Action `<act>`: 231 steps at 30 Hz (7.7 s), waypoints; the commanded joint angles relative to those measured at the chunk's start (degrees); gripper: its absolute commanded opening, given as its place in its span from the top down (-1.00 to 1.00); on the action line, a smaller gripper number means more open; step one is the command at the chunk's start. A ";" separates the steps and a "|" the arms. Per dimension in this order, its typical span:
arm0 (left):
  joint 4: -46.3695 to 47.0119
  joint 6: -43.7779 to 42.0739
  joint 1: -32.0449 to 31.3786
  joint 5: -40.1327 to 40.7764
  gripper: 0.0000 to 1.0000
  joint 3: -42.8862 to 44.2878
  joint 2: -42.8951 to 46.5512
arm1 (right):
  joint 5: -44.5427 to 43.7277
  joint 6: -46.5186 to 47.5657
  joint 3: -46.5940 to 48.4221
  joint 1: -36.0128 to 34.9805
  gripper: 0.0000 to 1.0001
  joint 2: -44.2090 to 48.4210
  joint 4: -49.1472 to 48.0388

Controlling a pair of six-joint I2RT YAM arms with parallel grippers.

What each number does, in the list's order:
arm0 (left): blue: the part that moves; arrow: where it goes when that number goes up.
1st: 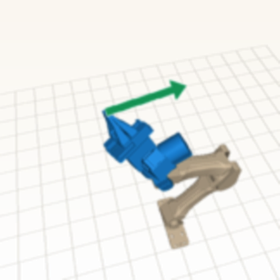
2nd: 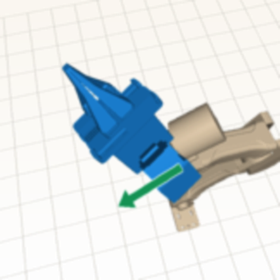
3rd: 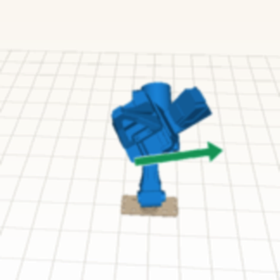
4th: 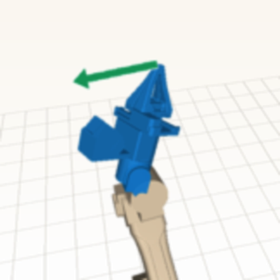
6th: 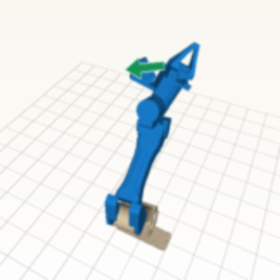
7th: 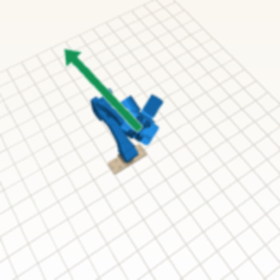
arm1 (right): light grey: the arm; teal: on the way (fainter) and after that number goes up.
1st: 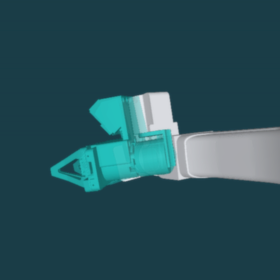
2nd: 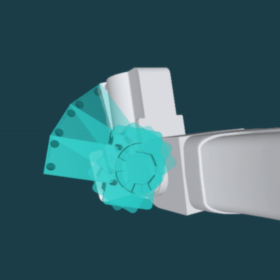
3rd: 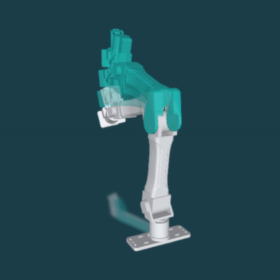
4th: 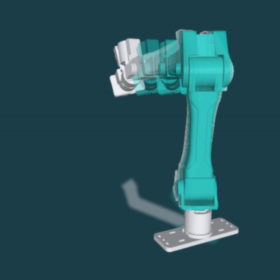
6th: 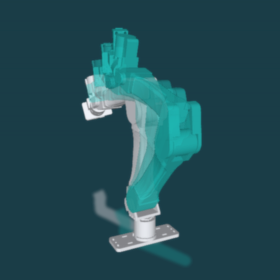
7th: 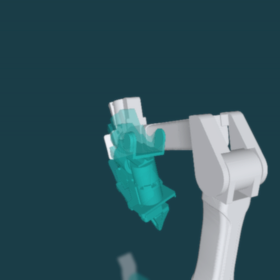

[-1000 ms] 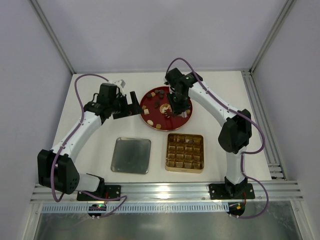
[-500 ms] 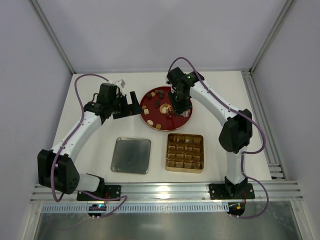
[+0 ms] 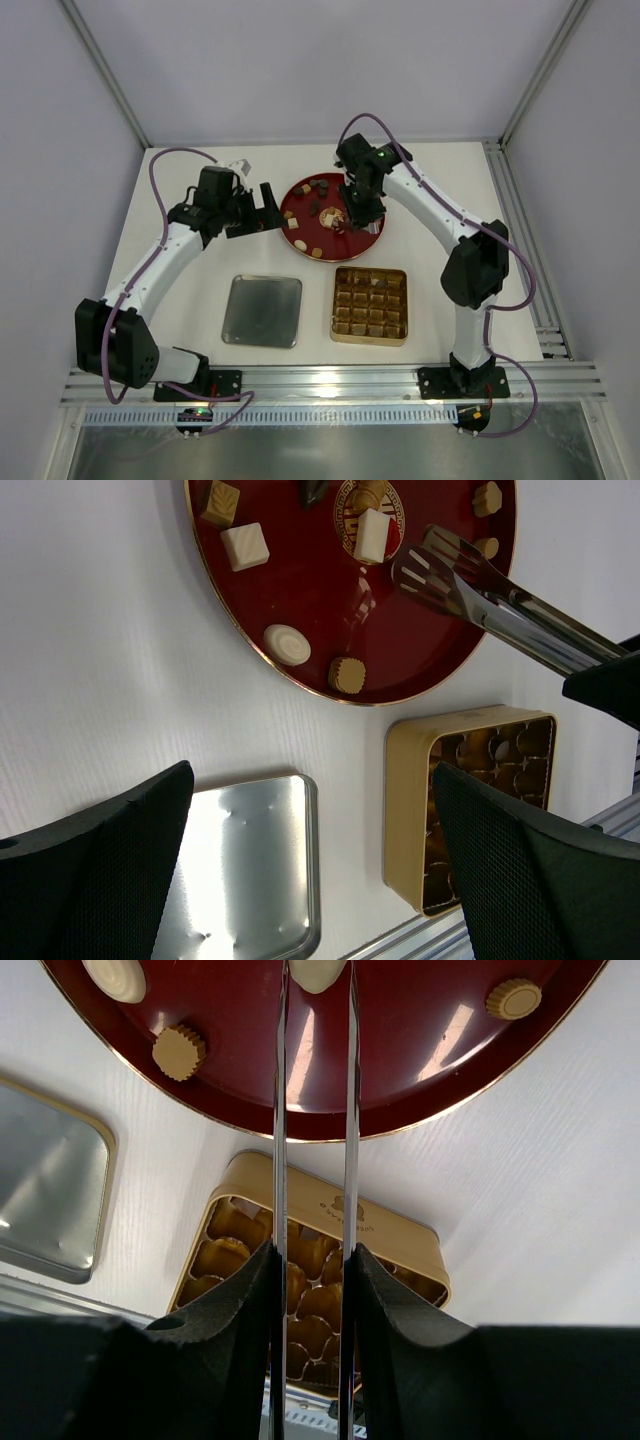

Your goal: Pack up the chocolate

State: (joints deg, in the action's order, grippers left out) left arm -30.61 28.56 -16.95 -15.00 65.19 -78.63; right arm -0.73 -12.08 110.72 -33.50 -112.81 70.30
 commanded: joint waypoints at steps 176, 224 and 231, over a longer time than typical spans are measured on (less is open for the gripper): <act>2.22 0.89 0.43 -2.75 -1.00 -0.33 1.46 | -6.04 -1.46 -1.20 7.83 0.15 2.87 2.12; 2.22 0.80 0.43 -2.66 -0.99 -0.50 1.38 | -2.26 -0.58 -5.16 8.01 0.32 3.04 0.89; 2.22 0.80 0.43 -2.75 -0.99 -0.41 1.20 | 0.03 -0.58 -6.39 7.92 0.33 5.41 0.45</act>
State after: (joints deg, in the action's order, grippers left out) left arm -30.24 29.56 -16.84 -16.58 64.86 -78.13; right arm -2.07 -13.41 104.20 -25.50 -111.04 71.57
